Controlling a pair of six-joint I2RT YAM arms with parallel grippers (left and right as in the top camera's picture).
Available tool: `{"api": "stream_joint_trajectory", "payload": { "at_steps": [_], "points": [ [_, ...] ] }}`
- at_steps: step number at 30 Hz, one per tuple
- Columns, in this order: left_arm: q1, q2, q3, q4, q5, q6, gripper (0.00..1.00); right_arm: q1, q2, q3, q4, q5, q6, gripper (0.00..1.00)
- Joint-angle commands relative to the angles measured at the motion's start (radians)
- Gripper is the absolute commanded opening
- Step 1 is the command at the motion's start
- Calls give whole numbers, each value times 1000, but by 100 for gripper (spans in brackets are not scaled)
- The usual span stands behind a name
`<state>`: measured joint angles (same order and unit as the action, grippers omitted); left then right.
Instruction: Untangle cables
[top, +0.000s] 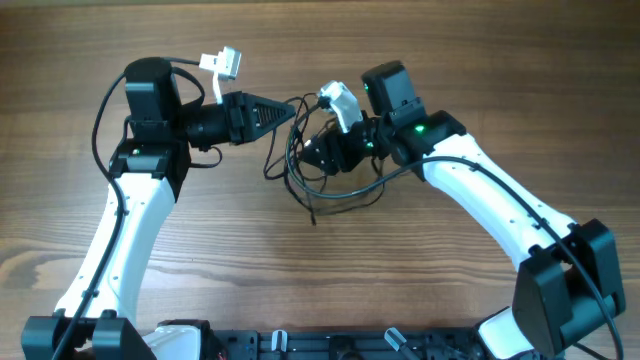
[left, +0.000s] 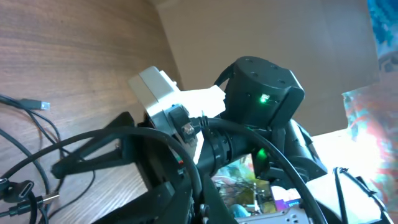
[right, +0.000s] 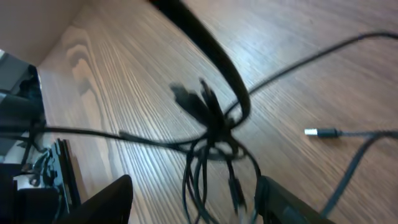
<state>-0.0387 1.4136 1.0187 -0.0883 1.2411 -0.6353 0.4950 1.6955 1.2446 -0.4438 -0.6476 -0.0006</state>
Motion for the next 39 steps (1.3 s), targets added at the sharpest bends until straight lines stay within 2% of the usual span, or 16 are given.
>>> {"api": "stream_joint_trajectory", "payload": {
  "at_steps": [1, 6, 10, 18, 19, 20, 21, 24, 25, 26, 27, 28, 29, 33, 36, 39],
  "points": [
    [-5, -23, 9, 6, 58, -35, 4, 3, 16, 10, 22, 29, 6, 65],
    [-5, -23, 9, 48, 114, -98, 4, 3, 16, 10, 44, 79, 49, 66],
    [-5, -23, 9, 237, 146, -249, 4, 3, 16, 10, 41, 79, 49, 66],
    [-1, -23, 9, 437, 137, -475, 4, 3, 16, 10, 154, 19, 82, 65],
    [2, -23, 9, 462, 134, -517, 4, 3, 16, 10, 170, 19, 82, 56],
    [4, -23, 9, 478, 126, -561, 4, 3, 16, 10, 179, 19, 84, 38],
    [5, -23, 9, 490, 114, -604, 4, 3, 16, 10, 187, 19, 111, 31],
    [14, -23, 9, 531, 104, -736, 4, 3, 16, 10, 204, 19, 117, 31],
    [18, -23, 9, 539, 104, -782, 4, 3, 16, 10, 206, 19, 117, 25],
    [24, -23, 9, 547, 101, -808, 4, 3, 16, 10, 206, 19, 117, 12],
    [37, -23, 9, 549, 96, -809, 4, 3, 16, 10, 203, 19, 139, 4],
    [50, -23, 9, 549, 93, -808, 4, 3, 16, 10, 195, 20, 142, 4],
    [70, -23, 9, 549, 92, -782, 4, 1, 16, 10, 166, 27, 142, 4],
    [148, -22, 9, 404, 72, -410, 4, -3, 16, 10, -80, -21, 130, 4],
    [161, -22, 9, 74, -139, -138, 4, -3, 16, 10, -279, -219, -15, 4],
    [158, -22, 9, -249, -462, 78, 4, -6, -2, 12, -329, -311, -62, 4]
  ]
}}
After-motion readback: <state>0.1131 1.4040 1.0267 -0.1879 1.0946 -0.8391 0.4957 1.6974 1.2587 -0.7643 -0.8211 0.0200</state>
